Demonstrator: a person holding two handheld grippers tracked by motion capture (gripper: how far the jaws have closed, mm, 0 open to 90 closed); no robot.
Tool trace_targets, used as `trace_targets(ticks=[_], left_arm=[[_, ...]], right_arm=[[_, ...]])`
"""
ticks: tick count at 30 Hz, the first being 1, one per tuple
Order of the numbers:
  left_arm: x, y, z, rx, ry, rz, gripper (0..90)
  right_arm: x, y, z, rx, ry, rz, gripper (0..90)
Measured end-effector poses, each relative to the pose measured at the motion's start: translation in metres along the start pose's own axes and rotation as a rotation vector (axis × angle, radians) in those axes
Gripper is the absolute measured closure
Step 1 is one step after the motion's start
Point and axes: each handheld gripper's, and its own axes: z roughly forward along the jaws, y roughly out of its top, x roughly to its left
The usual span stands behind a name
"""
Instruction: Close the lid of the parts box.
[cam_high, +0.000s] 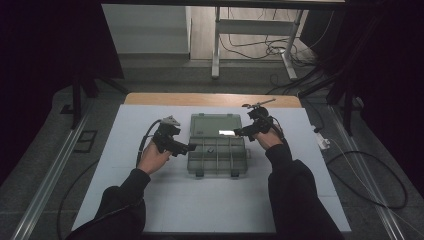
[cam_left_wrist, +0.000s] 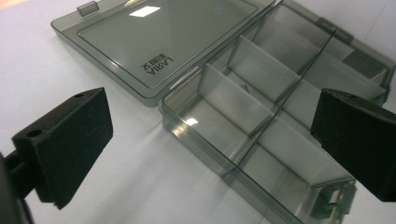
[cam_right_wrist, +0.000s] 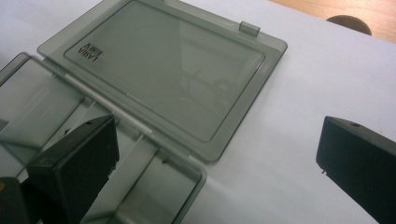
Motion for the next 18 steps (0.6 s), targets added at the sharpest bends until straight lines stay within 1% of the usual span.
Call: trace_targets(ticks=[2,4,6,9,12,15,18], left_arm=[[-0.001,-0.001,0.002,0.009,0.009,0.012,0.0],[-0.001,-0.002,0.004,0.018,0.011,0.018,0.0],[-0.001,-0.003,0.006,0.021,0.003,0.013,0.0],[-0.001,-0.003,0.007,0.022,-0.013,0.0,0.0],[0.0,-0.003,0.006,0.025,-0.019,0.003,0.0],[0.001,-0.003,0.007,0.031,-0.018,0.0,0.0],[0.002,-0.004,0.008,0.036,-0.019,-0.008,0.0]], right_arm=[[-0.001,0.003,0.002,0.012,-0.012,-0.005,0.0],[-0.003,0.007,0.006,0.024,-0.01,-0.009,0.0],[-0.004,0.01,0.008,0.036,-0.008,-0.003,0.0],[-0.006,0.013,0.015,0.053,-0.021,-0.008,0.0],[-0.01,0.015,0.021,0.064,-0.033,-0.011,0.0],[-0.013,0.016,0.027,0.062,-0.041,-0.002,0.0],[-0.015,0.015,0.035,0.083,-0.062,0.001,0.0]])
